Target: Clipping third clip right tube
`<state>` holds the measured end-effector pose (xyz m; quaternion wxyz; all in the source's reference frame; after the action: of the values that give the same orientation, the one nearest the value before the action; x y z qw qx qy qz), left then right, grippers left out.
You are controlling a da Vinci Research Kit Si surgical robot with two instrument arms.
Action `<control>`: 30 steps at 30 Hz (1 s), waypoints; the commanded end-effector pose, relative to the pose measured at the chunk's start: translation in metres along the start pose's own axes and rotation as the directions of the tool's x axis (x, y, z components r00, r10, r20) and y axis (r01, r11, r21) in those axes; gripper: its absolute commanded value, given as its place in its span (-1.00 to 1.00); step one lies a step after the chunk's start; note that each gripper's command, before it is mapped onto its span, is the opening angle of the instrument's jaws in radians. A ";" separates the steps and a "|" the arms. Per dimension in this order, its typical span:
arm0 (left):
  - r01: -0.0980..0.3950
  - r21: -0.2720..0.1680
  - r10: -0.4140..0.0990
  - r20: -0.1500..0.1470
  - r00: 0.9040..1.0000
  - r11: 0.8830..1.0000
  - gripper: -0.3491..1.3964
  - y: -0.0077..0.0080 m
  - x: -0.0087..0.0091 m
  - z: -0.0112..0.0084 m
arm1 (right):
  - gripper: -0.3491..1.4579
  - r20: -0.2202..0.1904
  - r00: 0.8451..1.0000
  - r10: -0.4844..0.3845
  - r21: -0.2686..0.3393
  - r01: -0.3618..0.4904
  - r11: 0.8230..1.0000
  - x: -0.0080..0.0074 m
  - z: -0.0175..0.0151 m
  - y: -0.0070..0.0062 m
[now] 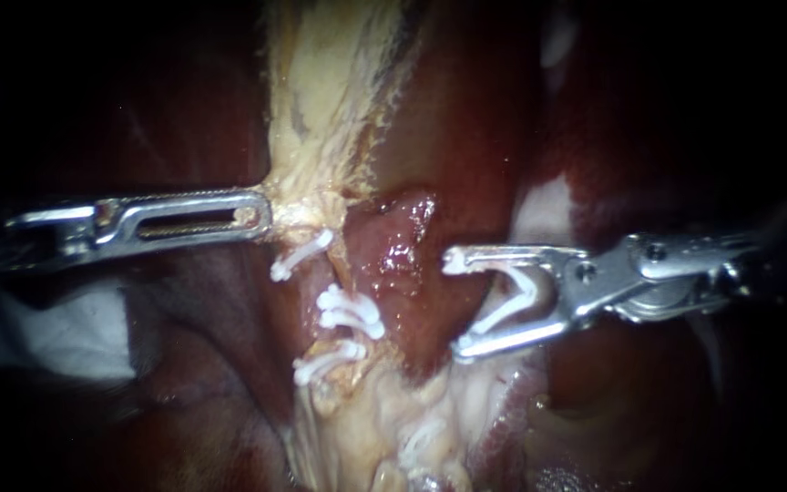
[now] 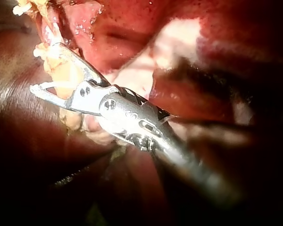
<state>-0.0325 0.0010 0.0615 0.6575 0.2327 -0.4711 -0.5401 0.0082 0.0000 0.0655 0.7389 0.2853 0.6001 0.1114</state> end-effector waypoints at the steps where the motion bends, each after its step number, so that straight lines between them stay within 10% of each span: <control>1: 0.000 0.002 0.000 0.004 1.000 1.000 -1.00 -0.0002 0.0000 -0.0002 | 0.05 0.001 1.000 0.009 0.002 -0.009 1.000 -0.0003 0.0005 0.0003; 15: 0.003 -0.003 -0.003 0.013 1.000 1.000 -1.00 -0.0025 0.0004 -0.0009 | 0.05 0.027 0.999 0.037 0.017 -0.038 0.999 -0.0014 0.0087 0.0048; 30: 0.003 0.002 -0.003 0.010 1.000 1.000 -1.00 -0.0033 0.0005 -0.0011 | 0.04 0.029 0.998 0.049 0.052 -0.050 0.997 -0.0018 0.0113 0.0056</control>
<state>-0.0332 -0.0007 0.0585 0.6539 0.2314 -0.4747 -0.5418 0.0195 0.0004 0.0714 0.7354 0.3239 0.5850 0.1097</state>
